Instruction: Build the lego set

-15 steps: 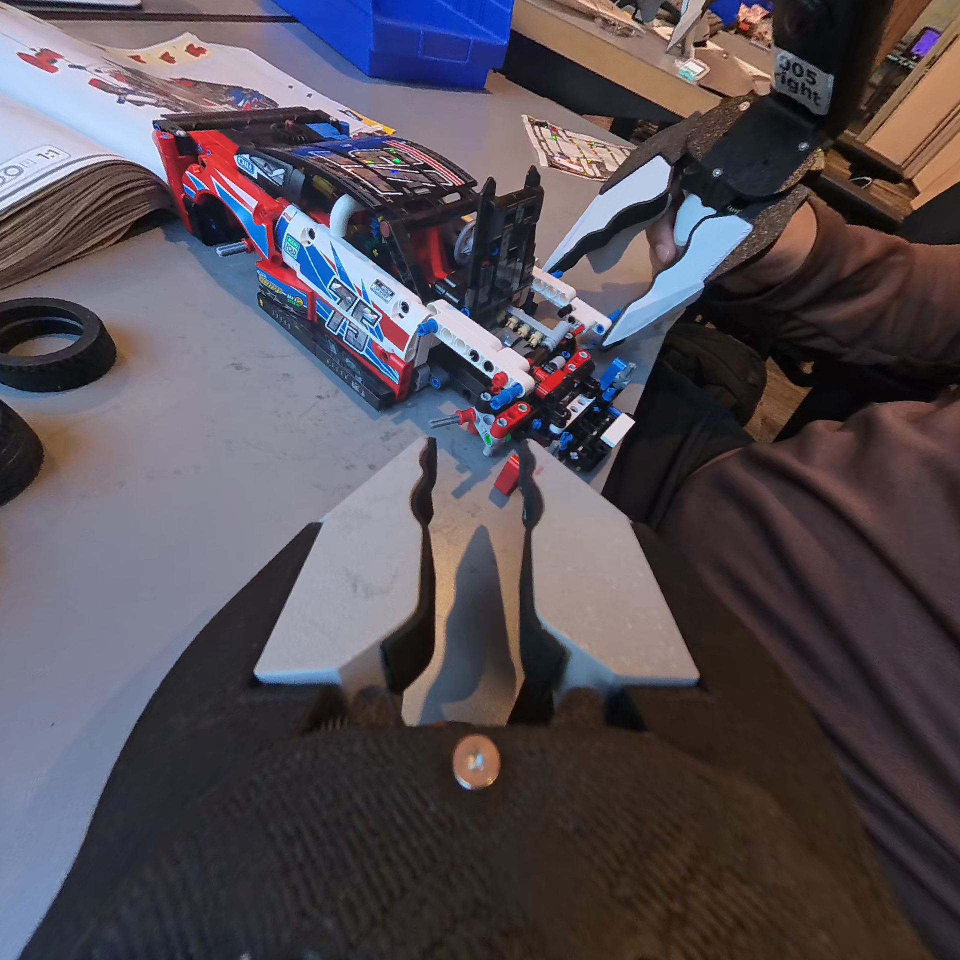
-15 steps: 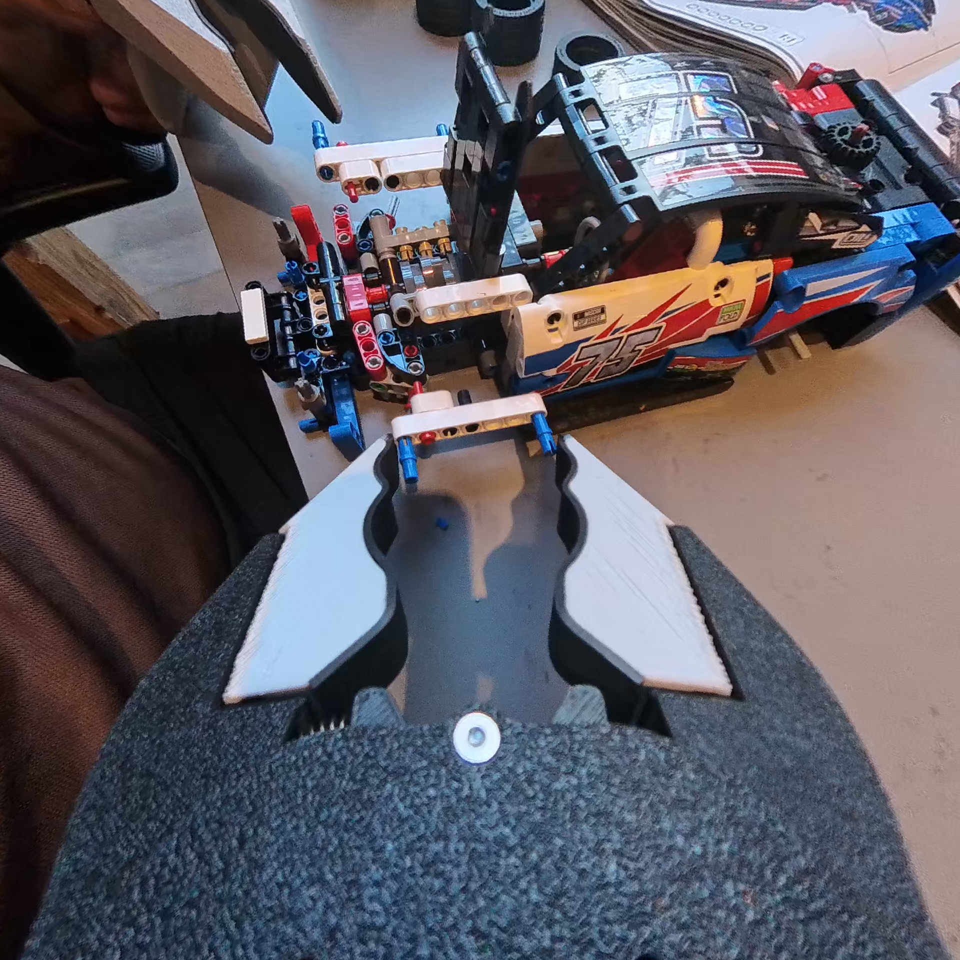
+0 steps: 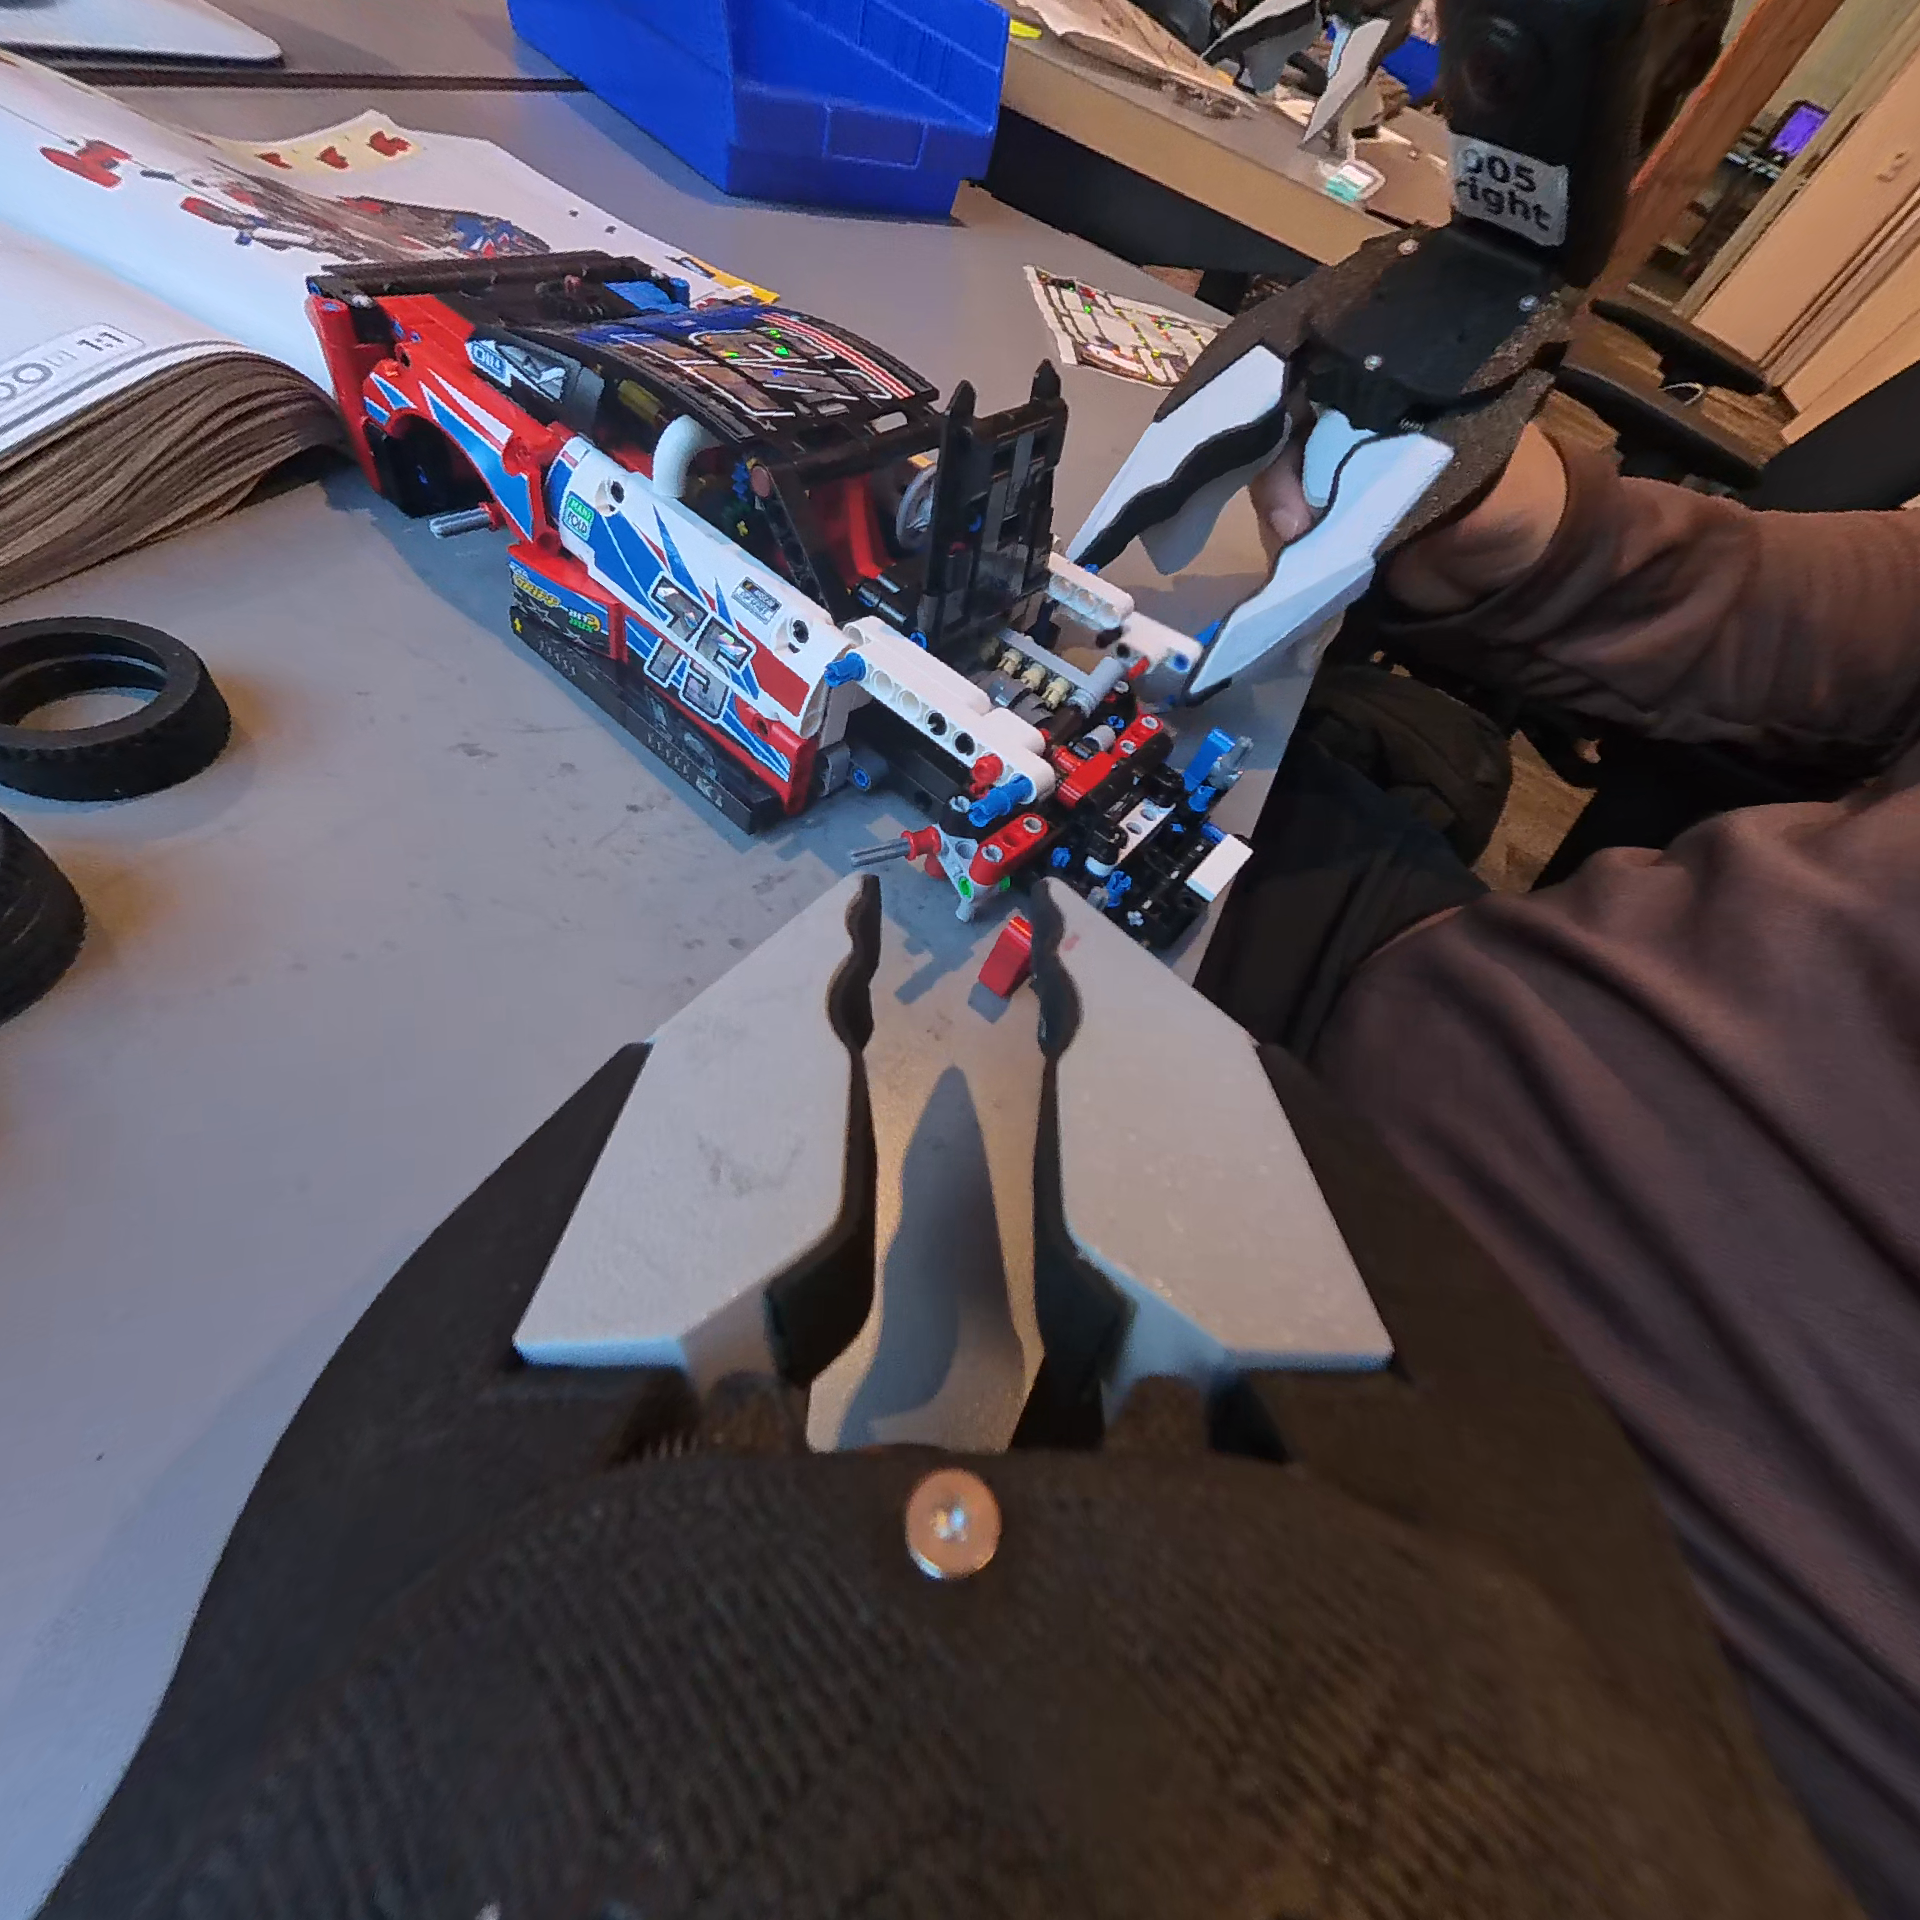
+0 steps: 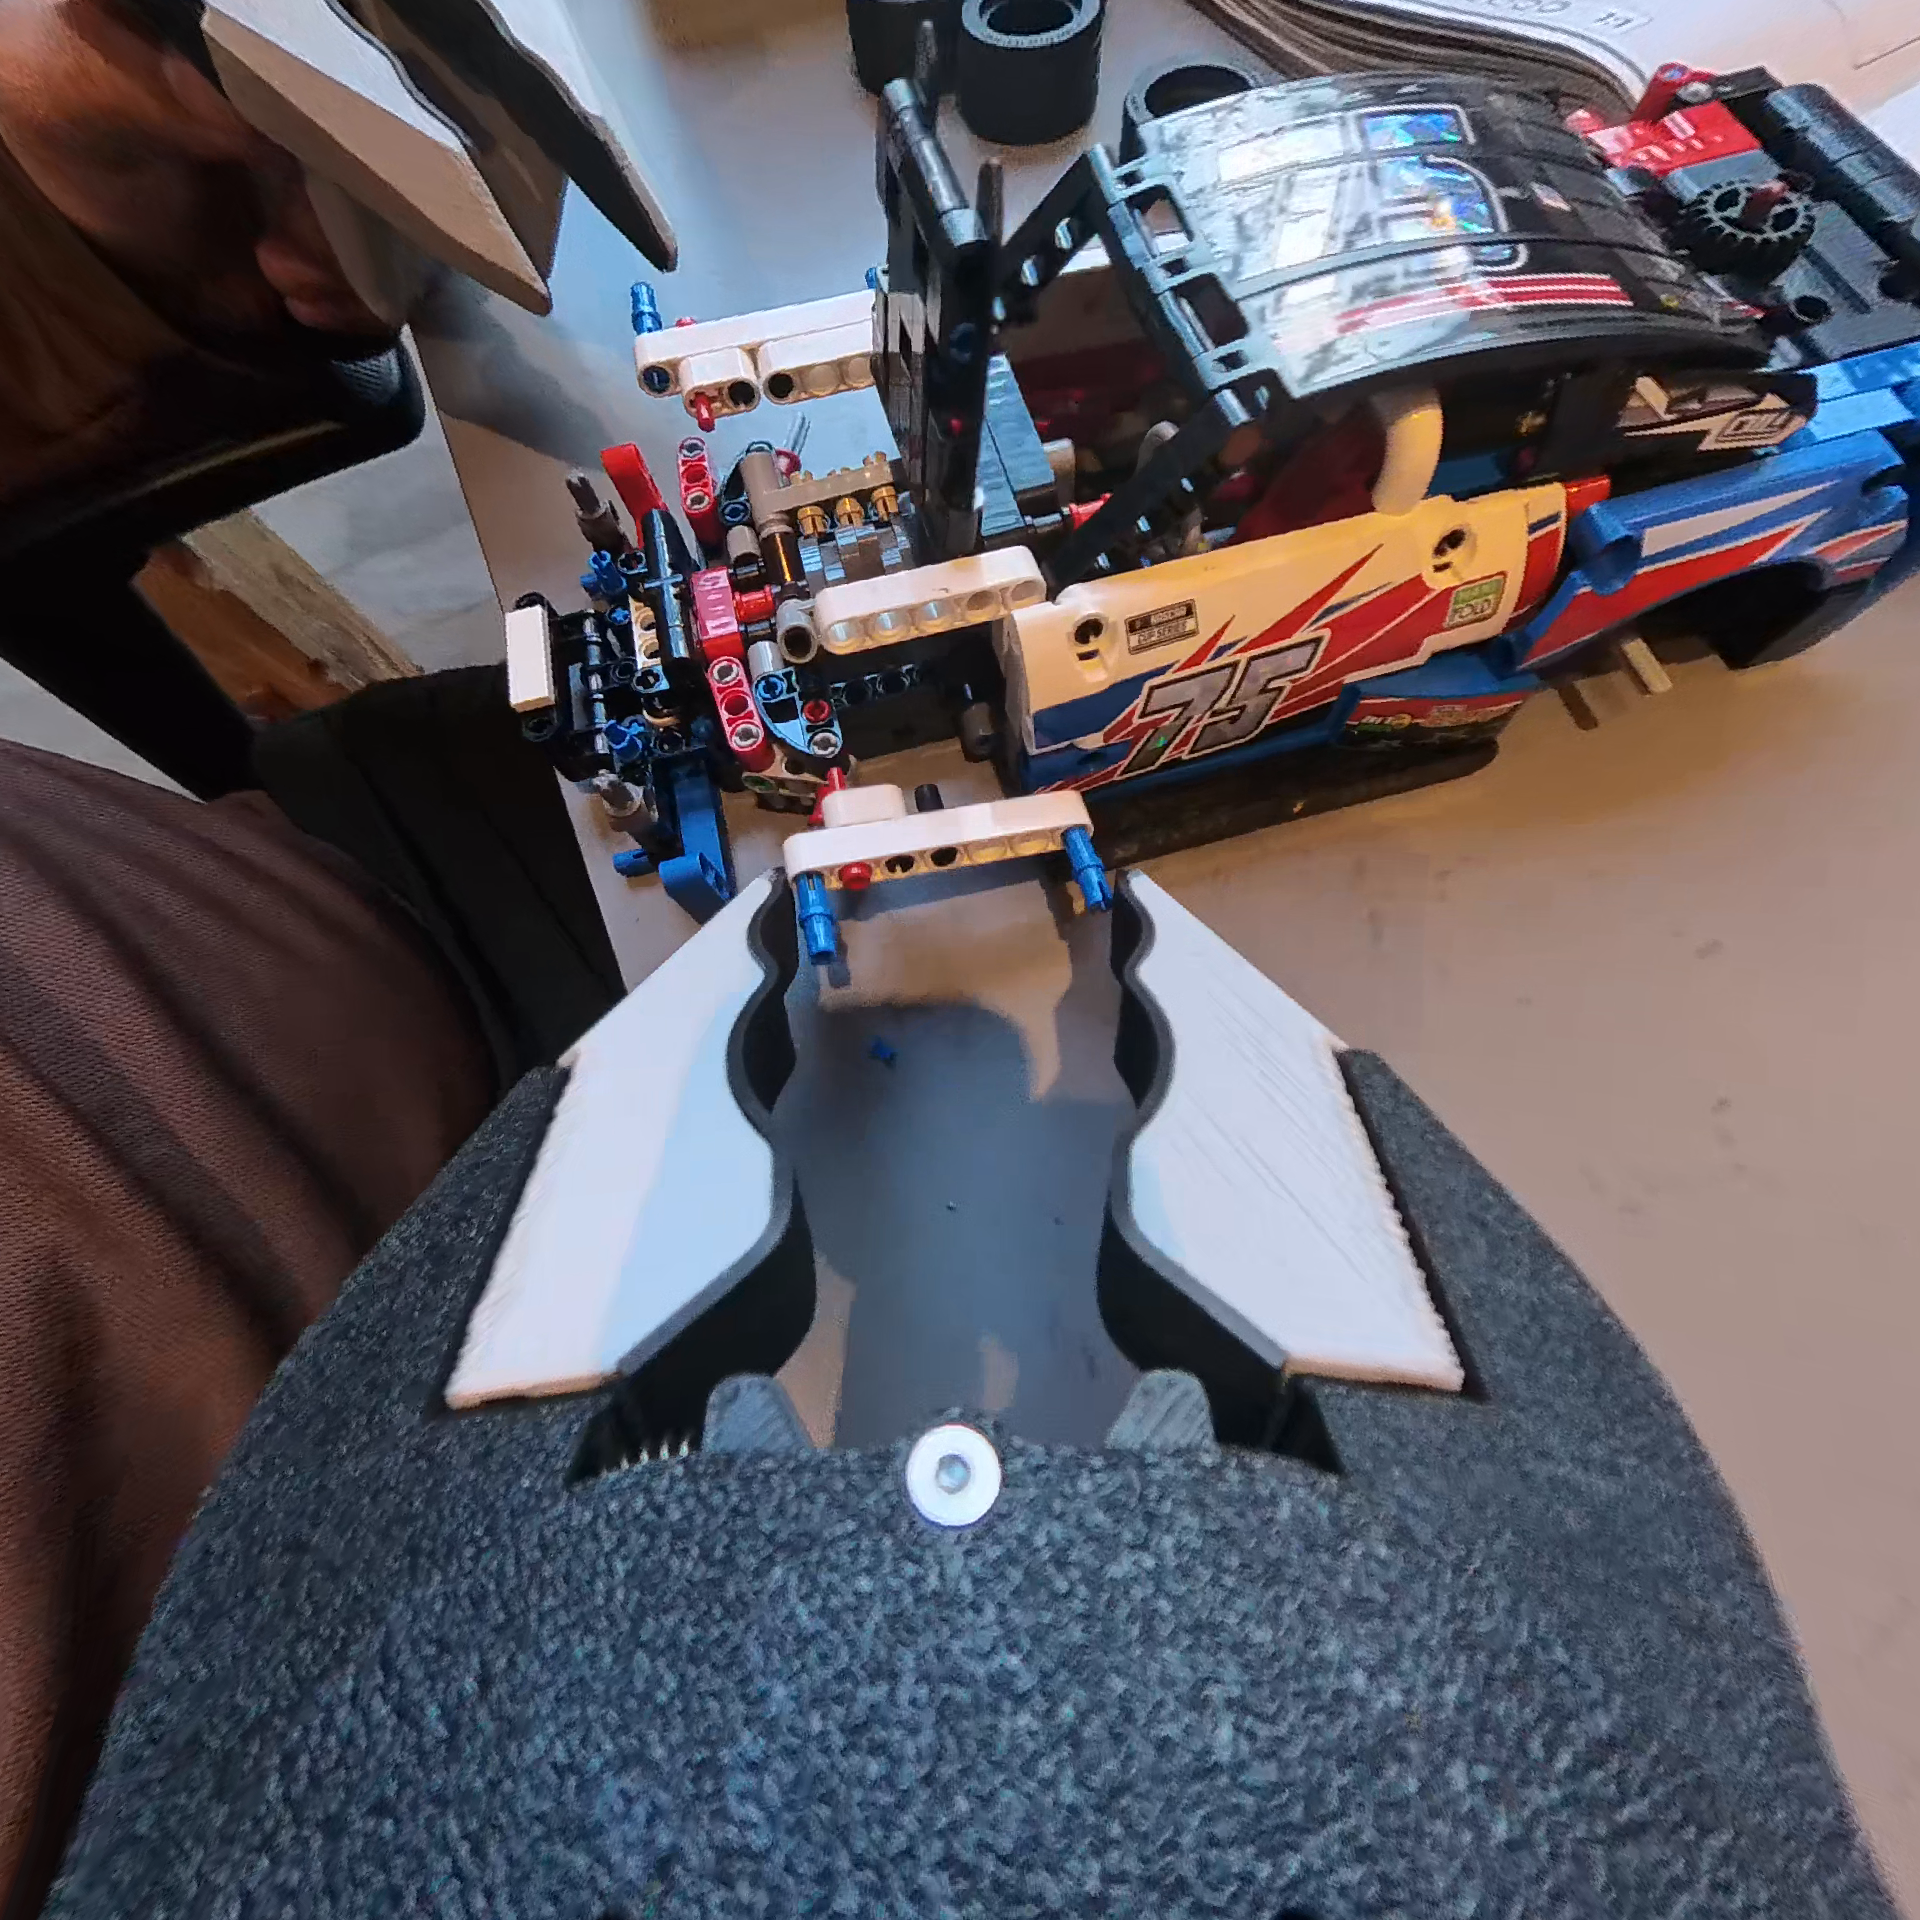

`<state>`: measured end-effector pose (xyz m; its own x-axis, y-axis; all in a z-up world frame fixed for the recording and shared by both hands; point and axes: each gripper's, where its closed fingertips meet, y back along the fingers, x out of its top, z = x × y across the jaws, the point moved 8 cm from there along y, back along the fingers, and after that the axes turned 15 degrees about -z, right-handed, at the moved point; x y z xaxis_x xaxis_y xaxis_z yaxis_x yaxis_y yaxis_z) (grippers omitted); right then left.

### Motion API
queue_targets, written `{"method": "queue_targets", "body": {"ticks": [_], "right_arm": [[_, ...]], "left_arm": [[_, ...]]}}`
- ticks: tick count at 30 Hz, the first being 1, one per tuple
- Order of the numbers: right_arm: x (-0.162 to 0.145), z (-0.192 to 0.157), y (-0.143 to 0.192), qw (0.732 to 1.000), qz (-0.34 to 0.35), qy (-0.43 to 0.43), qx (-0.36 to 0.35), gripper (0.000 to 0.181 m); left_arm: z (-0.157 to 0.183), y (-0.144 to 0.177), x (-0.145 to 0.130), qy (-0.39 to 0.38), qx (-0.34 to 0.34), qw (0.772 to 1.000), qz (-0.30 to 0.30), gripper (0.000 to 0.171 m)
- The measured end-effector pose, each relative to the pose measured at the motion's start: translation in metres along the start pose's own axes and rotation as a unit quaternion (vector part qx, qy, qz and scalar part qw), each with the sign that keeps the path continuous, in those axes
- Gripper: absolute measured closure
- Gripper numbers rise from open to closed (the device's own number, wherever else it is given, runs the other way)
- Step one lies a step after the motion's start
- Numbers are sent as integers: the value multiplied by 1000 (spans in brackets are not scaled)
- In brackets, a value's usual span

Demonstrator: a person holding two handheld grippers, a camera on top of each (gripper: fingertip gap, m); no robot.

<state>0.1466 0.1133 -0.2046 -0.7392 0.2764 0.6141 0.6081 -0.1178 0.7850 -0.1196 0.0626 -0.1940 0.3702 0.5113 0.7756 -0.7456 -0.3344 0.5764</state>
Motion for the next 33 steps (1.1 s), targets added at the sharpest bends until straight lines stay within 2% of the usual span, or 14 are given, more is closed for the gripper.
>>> {"method": "queue_targets", "body": {"ticks": [33], "right_arm": [[1,1,4,999,24,-10,41,121]], "left_arm": [[-2,2,1,14,-15,1000,7,143]]}}
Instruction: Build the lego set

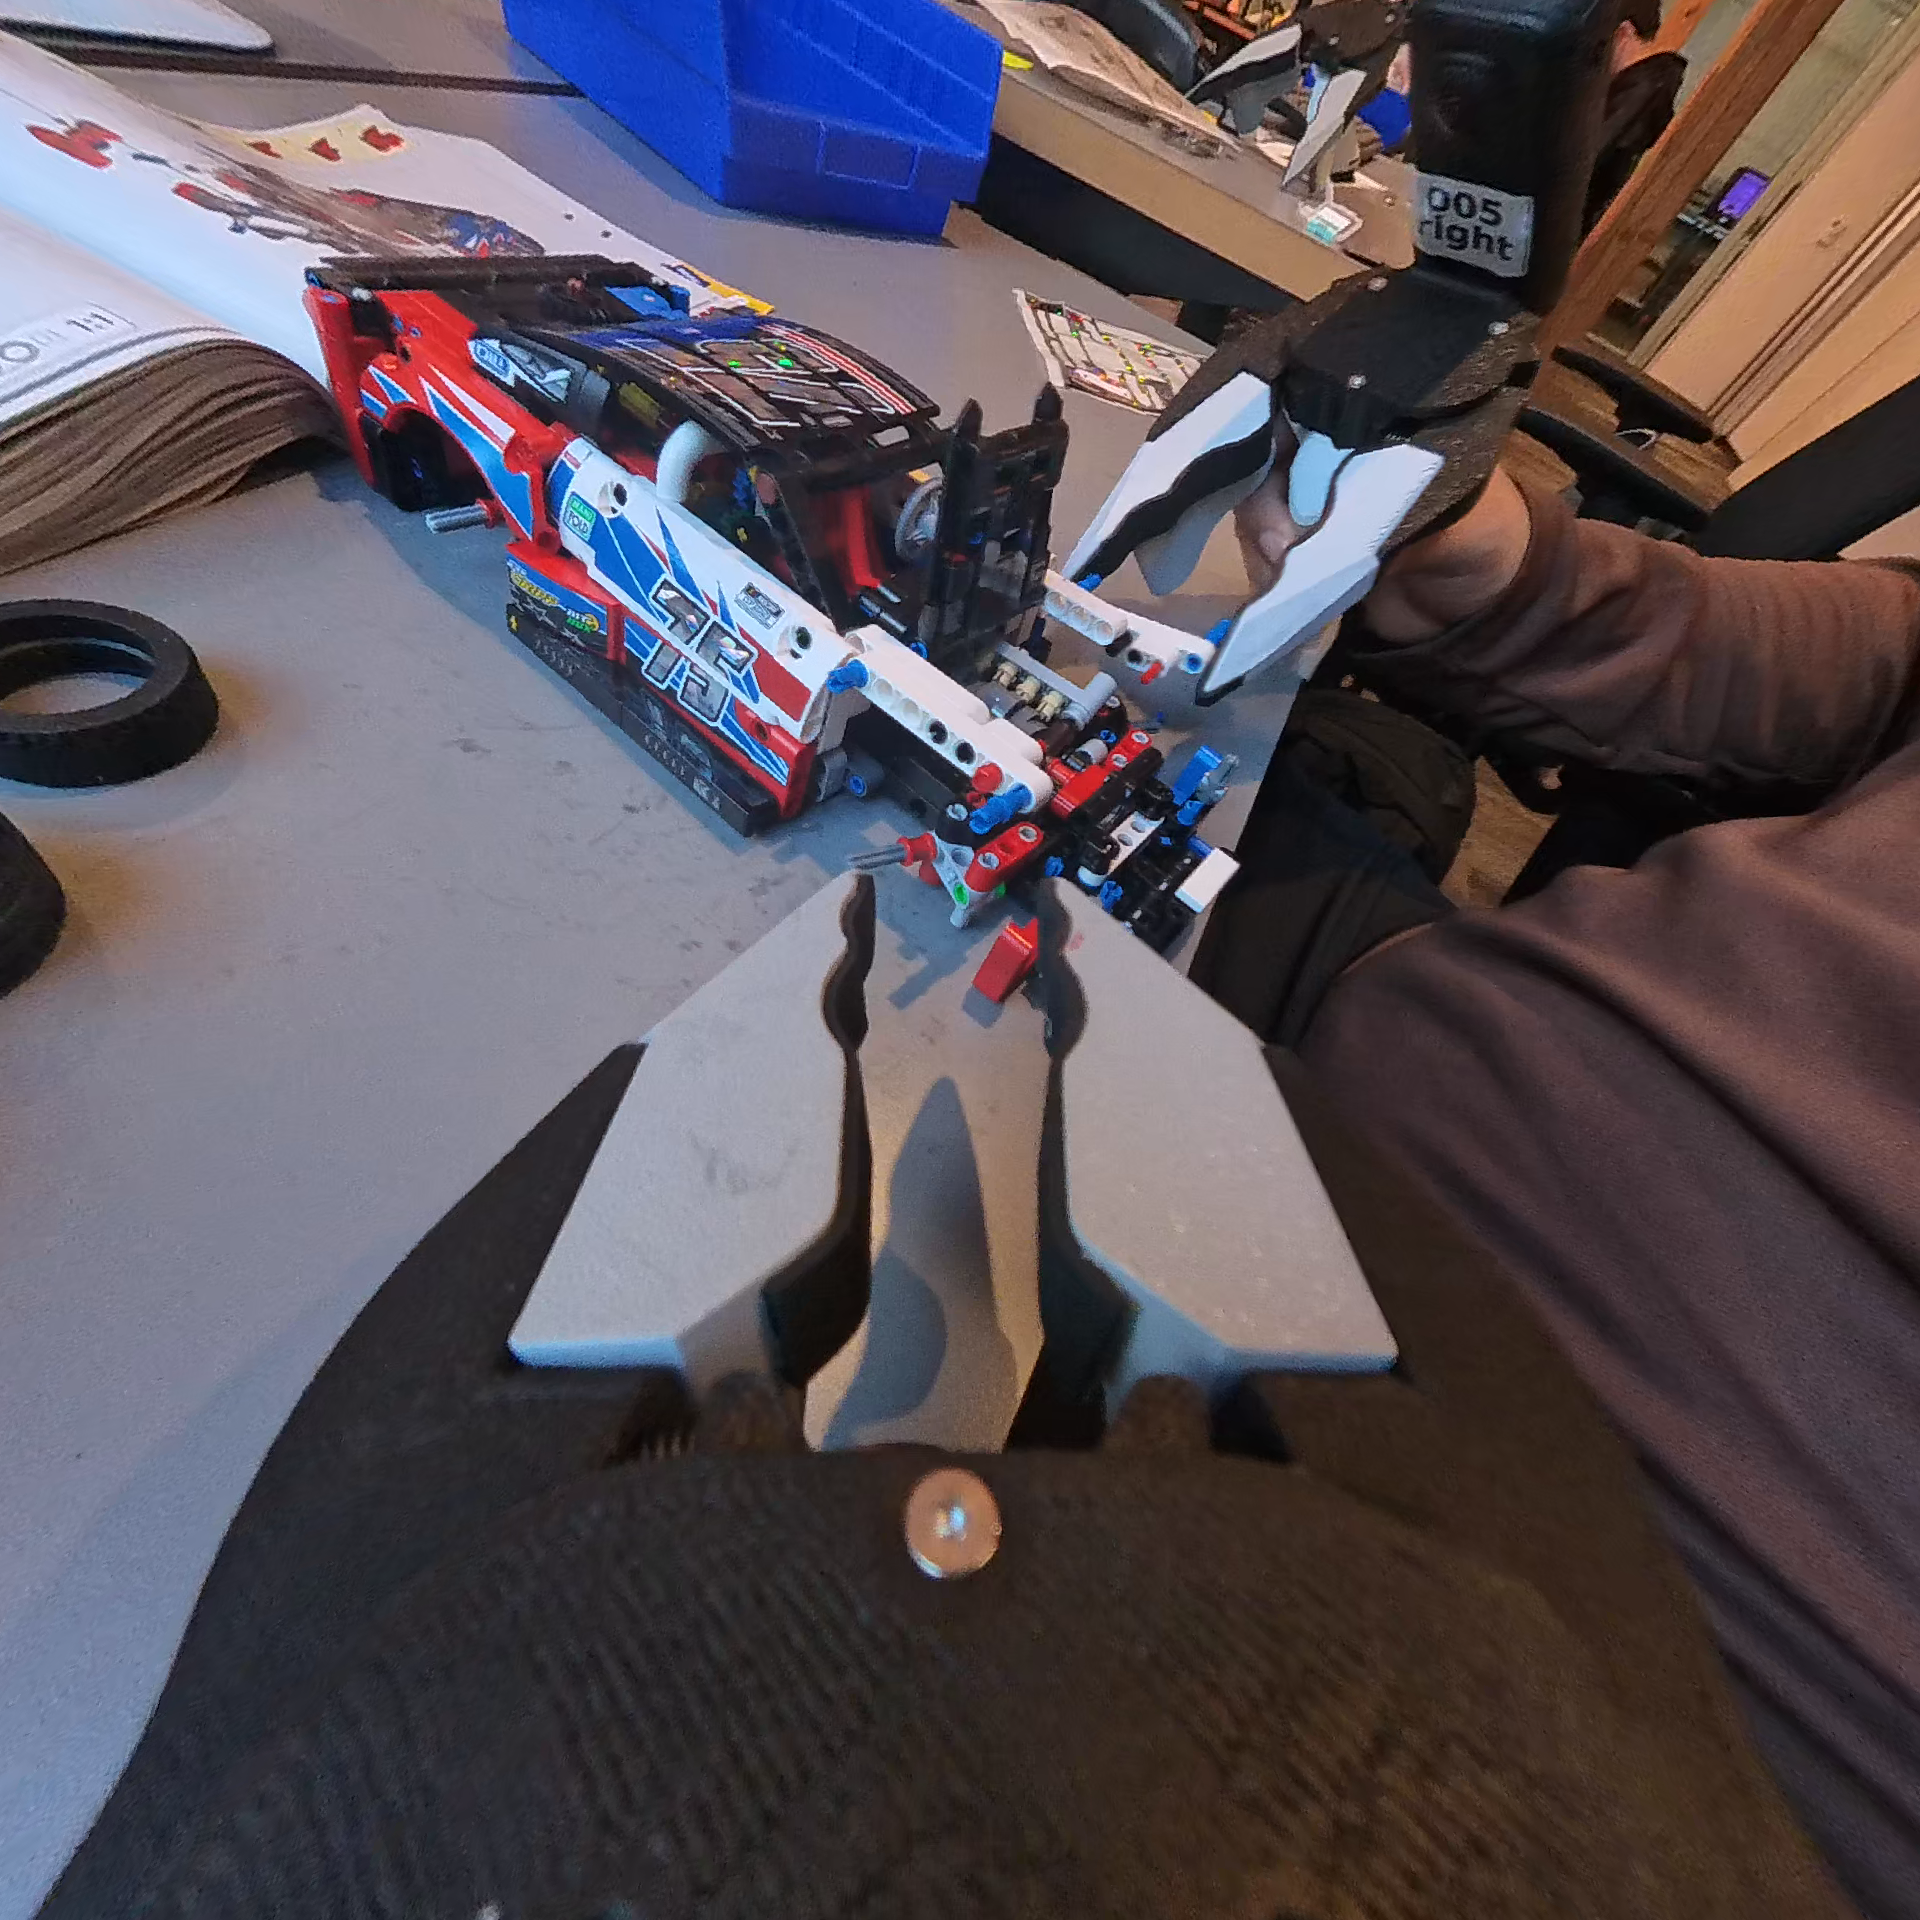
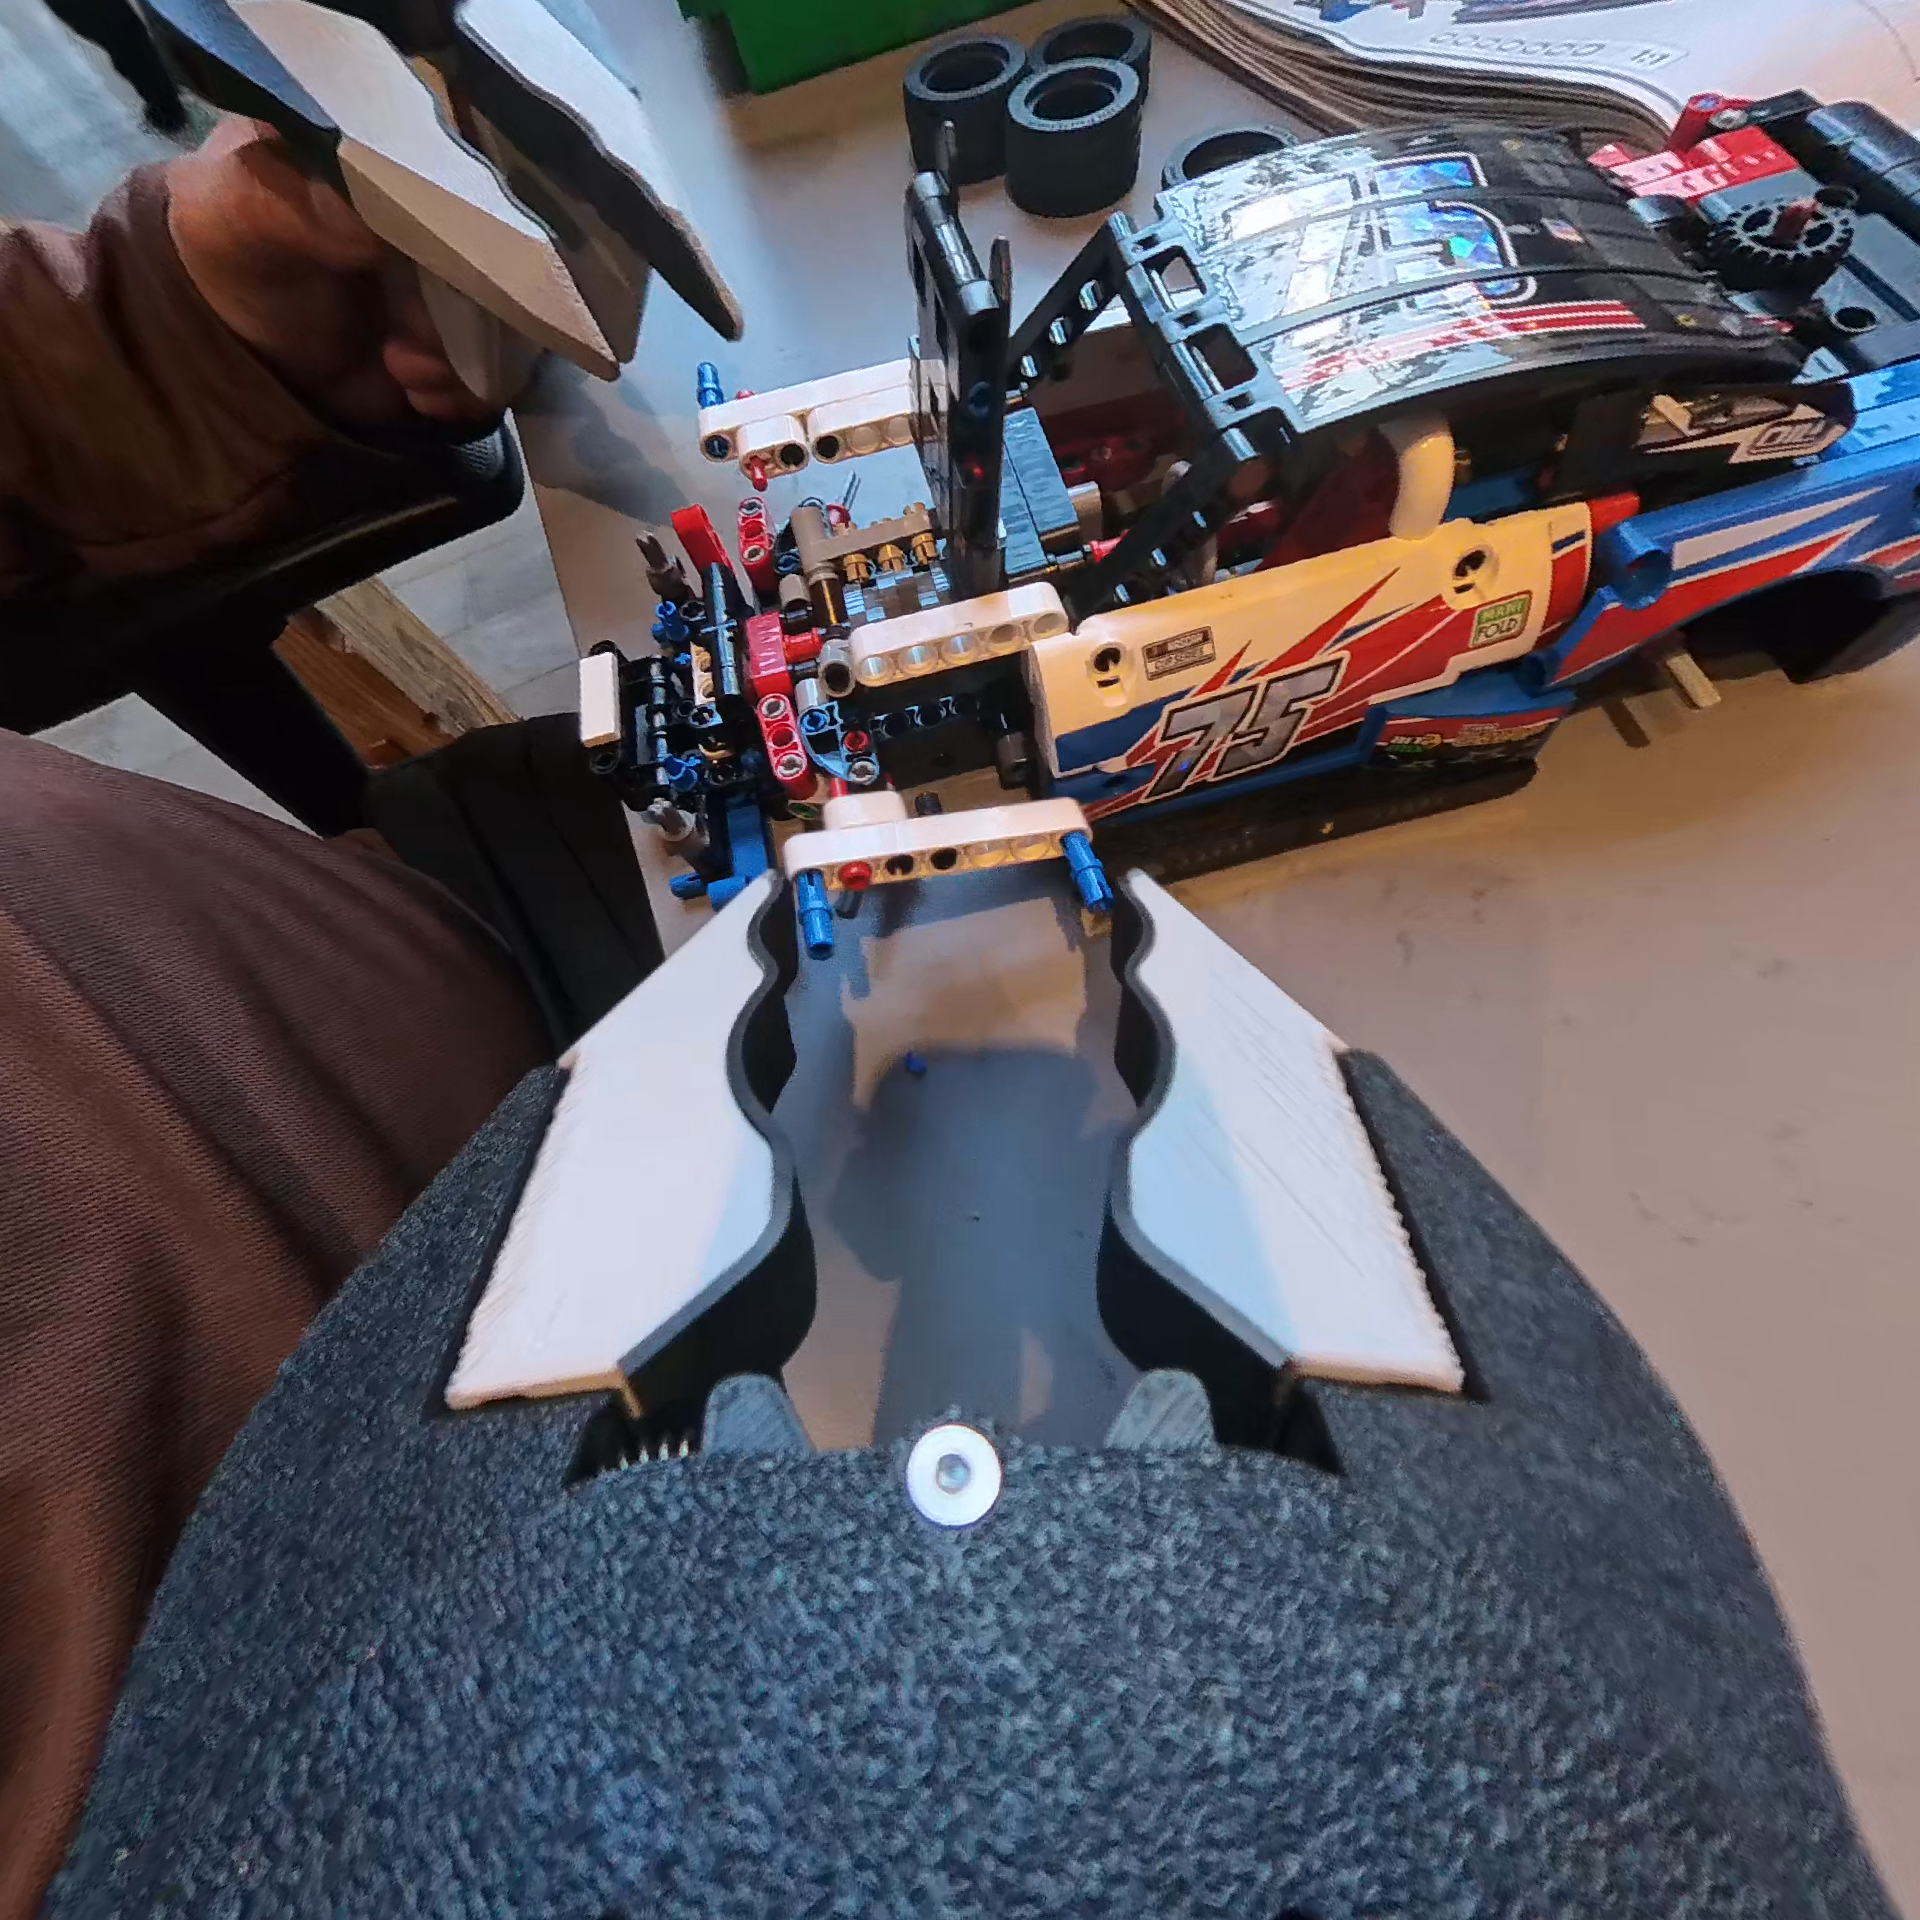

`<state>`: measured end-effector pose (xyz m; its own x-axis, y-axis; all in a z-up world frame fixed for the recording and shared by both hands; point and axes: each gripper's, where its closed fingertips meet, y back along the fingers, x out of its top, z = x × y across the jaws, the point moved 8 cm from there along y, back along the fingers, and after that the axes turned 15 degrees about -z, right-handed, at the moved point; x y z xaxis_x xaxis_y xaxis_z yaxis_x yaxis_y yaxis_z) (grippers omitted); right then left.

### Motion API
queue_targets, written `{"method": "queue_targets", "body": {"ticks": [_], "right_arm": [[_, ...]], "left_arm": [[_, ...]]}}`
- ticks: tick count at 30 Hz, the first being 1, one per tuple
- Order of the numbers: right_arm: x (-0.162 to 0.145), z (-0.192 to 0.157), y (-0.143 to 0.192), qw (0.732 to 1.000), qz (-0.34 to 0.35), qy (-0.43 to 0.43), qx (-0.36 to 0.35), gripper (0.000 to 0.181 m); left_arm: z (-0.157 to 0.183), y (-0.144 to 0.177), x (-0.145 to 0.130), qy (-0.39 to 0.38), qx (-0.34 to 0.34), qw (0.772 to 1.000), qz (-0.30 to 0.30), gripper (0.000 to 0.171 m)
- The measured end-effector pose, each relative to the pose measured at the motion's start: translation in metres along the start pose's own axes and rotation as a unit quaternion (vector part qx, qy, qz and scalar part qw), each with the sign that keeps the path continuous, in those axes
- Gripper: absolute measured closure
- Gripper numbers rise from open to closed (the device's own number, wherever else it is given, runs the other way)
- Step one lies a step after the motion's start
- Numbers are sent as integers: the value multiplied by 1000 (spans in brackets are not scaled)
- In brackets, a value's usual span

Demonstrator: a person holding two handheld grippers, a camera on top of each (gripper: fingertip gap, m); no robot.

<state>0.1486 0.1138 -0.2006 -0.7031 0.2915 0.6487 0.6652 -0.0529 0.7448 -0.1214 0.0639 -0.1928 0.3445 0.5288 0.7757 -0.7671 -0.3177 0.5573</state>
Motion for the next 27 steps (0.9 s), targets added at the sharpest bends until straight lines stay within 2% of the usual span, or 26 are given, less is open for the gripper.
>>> {"method": "queue_targets", "body": {"ticks": [7,11,15,19,23,27], "right_arm": [[2,-4,2,1000,20,2,24,121],[3,-2,5,999,35,-12,36,121],[3,2,8,997,47,-28,52,121],[3,3,9,996,53,-37,61,121],[3,3,9,996,54,-37,65,121],[2,1,10,996,56,-33,67,121]], "left_arm": [[3,2,3,-10,22,999,21,142],[9,5,25,-35,44,998,34,142],[16,2,59,-99,82,992,-16,135],[20,-13,78,-164,123,976,-68,131],[20,-28,86,-201,143,964,-98,132],[14,-29,80,-209,146,961,-111,132]]}}
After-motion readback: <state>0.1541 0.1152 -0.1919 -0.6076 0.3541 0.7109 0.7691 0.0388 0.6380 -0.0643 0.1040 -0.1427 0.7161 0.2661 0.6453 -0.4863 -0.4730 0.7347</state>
